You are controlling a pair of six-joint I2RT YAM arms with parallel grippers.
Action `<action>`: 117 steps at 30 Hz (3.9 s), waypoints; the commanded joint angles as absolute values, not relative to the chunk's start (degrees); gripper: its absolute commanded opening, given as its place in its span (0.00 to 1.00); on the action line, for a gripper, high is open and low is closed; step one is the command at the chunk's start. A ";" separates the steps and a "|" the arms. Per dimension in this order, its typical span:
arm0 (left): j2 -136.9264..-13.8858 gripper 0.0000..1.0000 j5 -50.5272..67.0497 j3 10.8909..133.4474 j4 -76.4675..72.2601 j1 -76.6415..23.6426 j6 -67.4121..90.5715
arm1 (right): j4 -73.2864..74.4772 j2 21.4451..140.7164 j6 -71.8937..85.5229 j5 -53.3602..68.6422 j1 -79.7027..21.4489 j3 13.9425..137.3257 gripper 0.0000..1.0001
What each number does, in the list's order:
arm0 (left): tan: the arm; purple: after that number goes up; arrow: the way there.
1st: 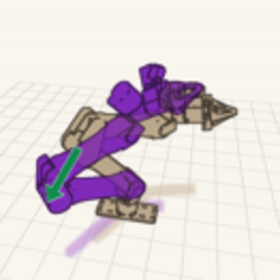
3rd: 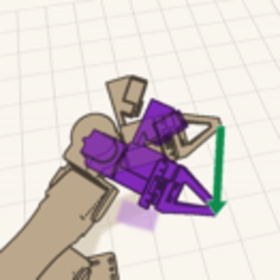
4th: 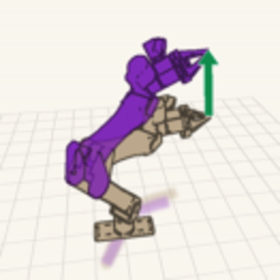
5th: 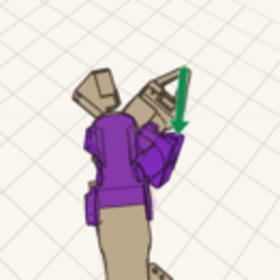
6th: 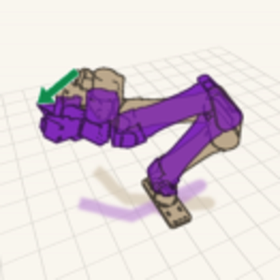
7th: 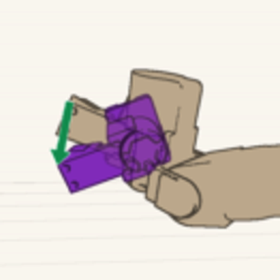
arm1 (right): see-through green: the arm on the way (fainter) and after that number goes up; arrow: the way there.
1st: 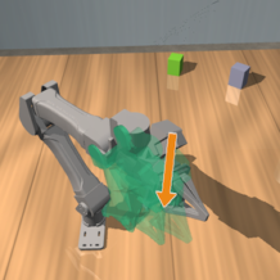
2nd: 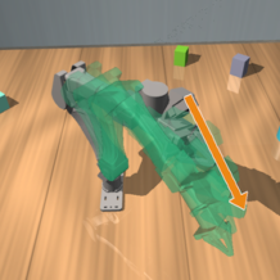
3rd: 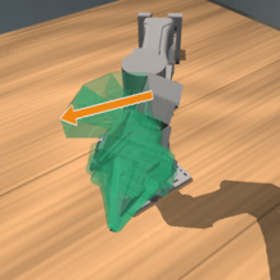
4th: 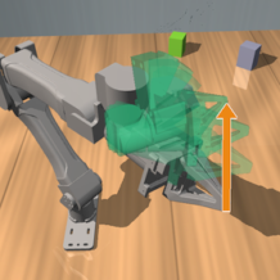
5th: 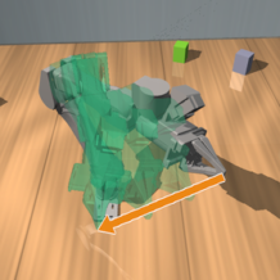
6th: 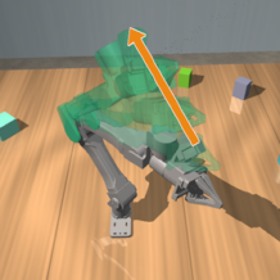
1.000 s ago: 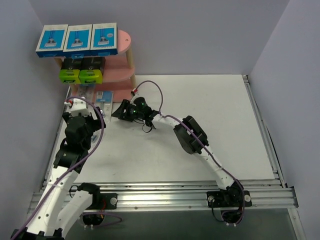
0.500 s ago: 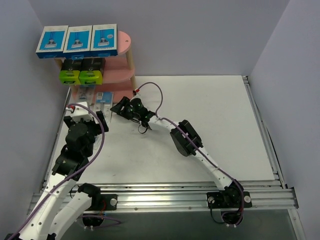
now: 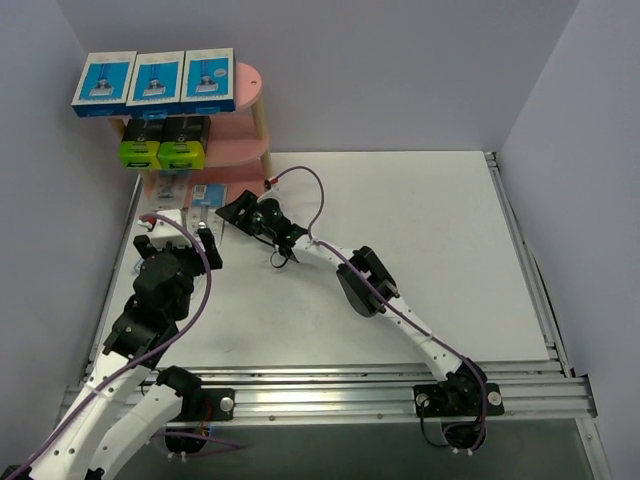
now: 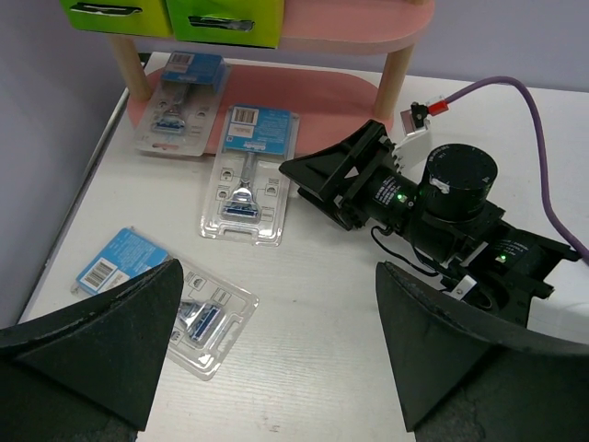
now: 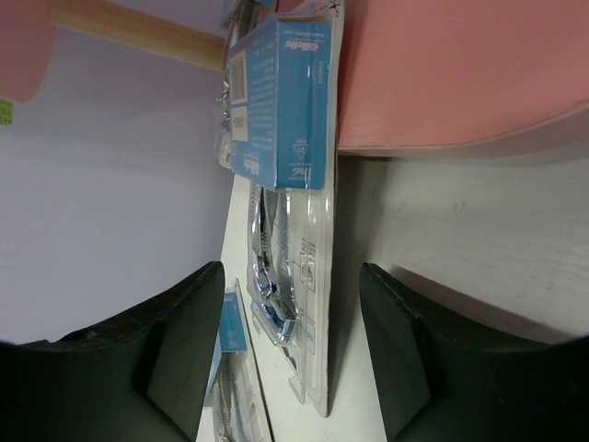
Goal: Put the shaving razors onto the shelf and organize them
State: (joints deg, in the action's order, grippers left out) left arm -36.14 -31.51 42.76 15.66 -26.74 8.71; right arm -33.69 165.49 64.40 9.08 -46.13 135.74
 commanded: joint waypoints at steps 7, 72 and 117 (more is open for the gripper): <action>-34.63 0.94 -32.87 42.89 13.89 -28.56 8.26 | -34.63 169.45 63.90 7.73 -47.90 139.04 0.57; -33.31 0.94 -32.70 42.36 14.24 -28.04 8.35 | -49.85 134.73 58.19 21.61 -38.50 86.02 0.30; -31.73 0.94 -30.23 41.13 12.92 -29.00 9.40 | -31.03 165.94 59.85 20.39 -45.44 133.68 0.46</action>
